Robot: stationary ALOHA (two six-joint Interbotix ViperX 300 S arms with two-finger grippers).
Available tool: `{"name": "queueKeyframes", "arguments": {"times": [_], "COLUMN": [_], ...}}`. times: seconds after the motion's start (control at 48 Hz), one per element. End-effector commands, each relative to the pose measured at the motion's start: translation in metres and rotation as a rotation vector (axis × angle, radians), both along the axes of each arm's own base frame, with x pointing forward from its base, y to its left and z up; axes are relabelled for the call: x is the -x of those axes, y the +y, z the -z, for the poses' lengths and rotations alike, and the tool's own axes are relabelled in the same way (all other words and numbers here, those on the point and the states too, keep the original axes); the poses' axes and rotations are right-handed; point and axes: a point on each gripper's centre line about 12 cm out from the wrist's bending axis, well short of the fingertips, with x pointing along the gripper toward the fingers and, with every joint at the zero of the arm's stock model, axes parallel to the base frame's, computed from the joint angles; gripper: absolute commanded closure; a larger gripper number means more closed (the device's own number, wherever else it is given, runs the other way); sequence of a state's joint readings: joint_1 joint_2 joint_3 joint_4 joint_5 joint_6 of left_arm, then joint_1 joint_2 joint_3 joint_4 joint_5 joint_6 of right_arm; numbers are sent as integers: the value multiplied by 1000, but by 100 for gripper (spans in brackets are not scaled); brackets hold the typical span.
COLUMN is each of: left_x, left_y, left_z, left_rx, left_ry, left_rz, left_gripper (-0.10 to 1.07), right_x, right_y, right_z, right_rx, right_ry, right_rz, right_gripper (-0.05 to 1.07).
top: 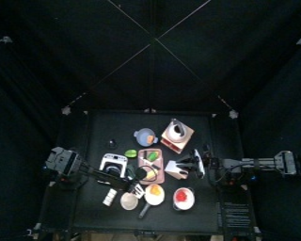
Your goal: Grab carrot
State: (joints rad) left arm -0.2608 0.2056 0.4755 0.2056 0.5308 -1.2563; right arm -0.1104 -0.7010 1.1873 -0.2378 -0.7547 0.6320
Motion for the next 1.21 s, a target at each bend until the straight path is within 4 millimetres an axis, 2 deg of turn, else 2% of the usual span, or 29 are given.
{"name": "queueKeyframes", "arguments": {"times": [0.0, 0.312, 0.562, 0.708, 0.979, 1.188], "left_x": [-2, -1, -1, -3, 3, 19], "left_y": [-1, -2, -2, 0, 8, 7], "left_z": [-9, -4, -5, -13, -45, -52], "left_rx": [27, 40, 38, 18, -55, -54], "left_ry": [-22, -9, -10, -37, -123, -136], "left_rz": [-21, -31, -28, -2, 82, 92], "left_gripper": [0, 3, 25, 33, 33, 33], "right_x": [-2, -2, -1, -1, -1, -1], "right_y": [0, -1, -1, -1, -1, -1], "right_z": [-8, -8, -7, -7, -5, -6], "right_rx": [4, 4, 4, 5, -1, -2], "right_ry": [-24, -24, -21, -21, -17, -19], "right_rz": [1, 3, 3, 2, 5, 6], "right_gripper": [37, 37, 37, 37, 37, 37]}}
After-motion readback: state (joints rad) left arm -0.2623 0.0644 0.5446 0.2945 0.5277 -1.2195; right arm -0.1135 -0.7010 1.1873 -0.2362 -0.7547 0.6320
